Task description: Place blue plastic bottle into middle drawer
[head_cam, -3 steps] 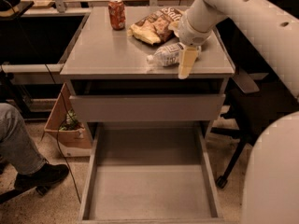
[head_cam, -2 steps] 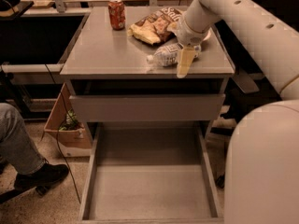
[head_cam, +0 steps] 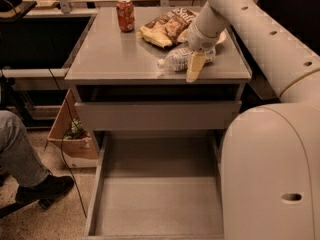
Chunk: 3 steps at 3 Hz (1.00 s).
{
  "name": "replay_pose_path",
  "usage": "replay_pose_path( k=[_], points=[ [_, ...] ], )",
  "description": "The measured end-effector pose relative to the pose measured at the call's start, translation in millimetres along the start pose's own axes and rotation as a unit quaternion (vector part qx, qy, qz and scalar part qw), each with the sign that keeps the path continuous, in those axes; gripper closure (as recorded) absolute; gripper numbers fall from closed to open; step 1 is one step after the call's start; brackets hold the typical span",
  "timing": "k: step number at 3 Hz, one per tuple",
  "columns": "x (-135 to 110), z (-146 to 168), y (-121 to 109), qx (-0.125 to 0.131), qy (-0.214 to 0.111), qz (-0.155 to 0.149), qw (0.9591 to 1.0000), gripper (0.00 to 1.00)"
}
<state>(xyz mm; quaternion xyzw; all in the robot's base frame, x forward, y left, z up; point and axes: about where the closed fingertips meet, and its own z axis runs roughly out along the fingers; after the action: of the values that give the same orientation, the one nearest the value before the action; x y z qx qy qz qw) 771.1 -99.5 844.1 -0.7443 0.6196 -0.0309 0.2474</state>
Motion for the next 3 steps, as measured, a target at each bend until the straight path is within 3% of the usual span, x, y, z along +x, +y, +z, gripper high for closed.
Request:
replay_pose_path(
  k=[1,3],
  points=[
    [3.4,3.5,2.8,-0.003,-0.005,0.002,1.0,0.49],
    [1.7,-0.8,7.7,-0.004,-0.005,0.002,1.0,0.95]
  ],
)
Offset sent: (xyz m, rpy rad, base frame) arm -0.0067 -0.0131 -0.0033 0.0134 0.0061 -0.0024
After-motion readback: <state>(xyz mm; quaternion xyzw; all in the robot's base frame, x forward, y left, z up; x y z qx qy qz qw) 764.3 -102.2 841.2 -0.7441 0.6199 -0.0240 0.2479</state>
